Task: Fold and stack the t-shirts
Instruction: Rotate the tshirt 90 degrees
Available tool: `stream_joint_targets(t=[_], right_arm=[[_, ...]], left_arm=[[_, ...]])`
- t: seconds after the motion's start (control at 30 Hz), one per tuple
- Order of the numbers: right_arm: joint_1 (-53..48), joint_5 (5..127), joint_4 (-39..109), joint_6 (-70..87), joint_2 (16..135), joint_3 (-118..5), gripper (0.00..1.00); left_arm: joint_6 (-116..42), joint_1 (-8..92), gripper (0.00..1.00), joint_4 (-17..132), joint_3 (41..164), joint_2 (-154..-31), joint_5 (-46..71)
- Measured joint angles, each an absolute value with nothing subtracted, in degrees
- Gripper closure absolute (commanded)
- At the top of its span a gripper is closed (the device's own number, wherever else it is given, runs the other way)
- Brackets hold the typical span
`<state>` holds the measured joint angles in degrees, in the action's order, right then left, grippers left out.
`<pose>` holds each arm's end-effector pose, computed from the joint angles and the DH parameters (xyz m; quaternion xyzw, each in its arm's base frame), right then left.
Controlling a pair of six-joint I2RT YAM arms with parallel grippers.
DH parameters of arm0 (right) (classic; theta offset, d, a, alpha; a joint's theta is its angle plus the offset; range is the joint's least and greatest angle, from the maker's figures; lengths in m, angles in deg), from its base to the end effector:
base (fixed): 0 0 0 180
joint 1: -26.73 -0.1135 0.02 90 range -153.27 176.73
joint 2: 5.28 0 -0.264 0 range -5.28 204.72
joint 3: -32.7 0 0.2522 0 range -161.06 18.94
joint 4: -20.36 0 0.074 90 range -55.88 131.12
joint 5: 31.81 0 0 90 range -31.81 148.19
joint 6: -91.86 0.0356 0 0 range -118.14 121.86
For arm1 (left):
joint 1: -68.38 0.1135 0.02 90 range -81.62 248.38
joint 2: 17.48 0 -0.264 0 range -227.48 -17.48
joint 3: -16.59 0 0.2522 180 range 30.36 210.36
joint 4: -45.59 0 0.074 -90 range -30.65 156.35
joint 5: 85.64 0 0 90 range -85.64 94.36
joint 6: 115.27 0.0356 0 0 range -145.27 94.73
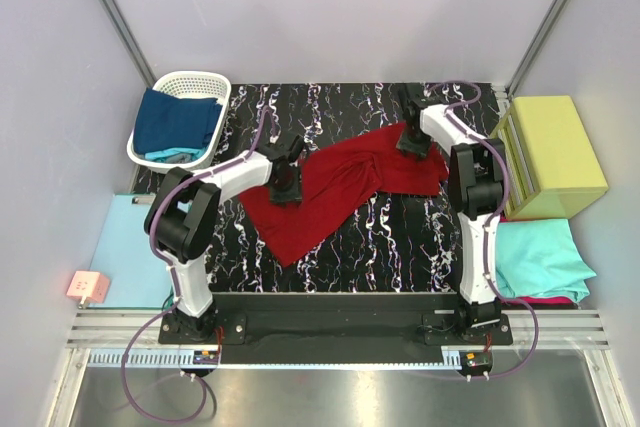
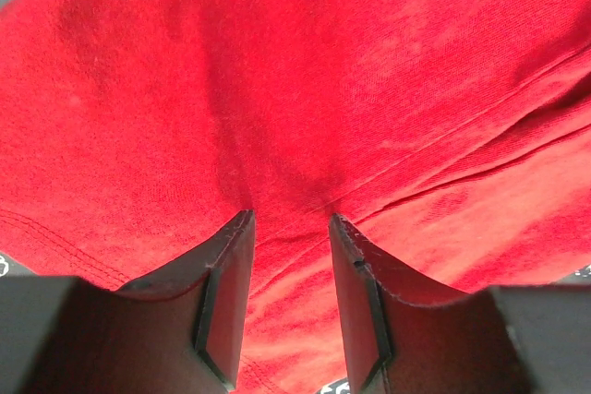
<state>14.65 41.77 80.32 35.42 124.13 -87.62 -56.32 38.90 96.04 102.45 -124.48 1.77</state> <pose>0.4669 0.0896 0.1766 0.2069 0.9514 -0.0596 0.2203 0.3203 -0.1792 0.1711 -0.0171 0.9867 -0.0613 0.1494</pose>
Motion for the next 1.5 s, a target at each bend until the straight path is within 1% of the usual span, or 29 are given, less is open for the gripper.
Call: stream_joint_targets(t=[0.23,0.63,0.77,0.97,1.07,1.2,1.37,1.5], right_arm=[[15.4,43.0,83.6,36.7,127.8,-91.2,0.54],[16.5,44.7,88.4,37.7,131.1,-97.4,0.54],[17.1,44.8,91.6,37.6,135.3,-105.0,0.54],[17.9,46.8,98.2,37.4,146.0,-124.8,0.54],[18.0,48.6,99.1,37.5,149.0,-130.5,0.52],[18.1,51.8,98.5,37.7,149.5,-131.5,0.48],[18.3,57.9,96.4,37.7,149.7,-131.5,0.46],[18.2,61.7,94.8,37.7,150.0,-131.5,0.45]], left_arm=[[-56.3,38.8,0.58,95.4,98.2,-122.5,1.8],[-56.3,35.9,0.59,94.4,96.1,-121.1,1.6],[-56.4,32.6,0.59,94.4,95.1,-120.3,1.6],[-56.8,26.4,0.59,95.8,94.6,-119.7,1.8],[-57.2,23.9,0.59,96.2,93.8,-118.9,2.7],[-57.5,20.9,0.6,97.4,93.2,-118.4,3.9],[-58.1,17.2,0.6,98.1,93.4,-118.7,5.2],[-58.0,13.0,0.61,99.7,96.0,-120.6,5.9]])
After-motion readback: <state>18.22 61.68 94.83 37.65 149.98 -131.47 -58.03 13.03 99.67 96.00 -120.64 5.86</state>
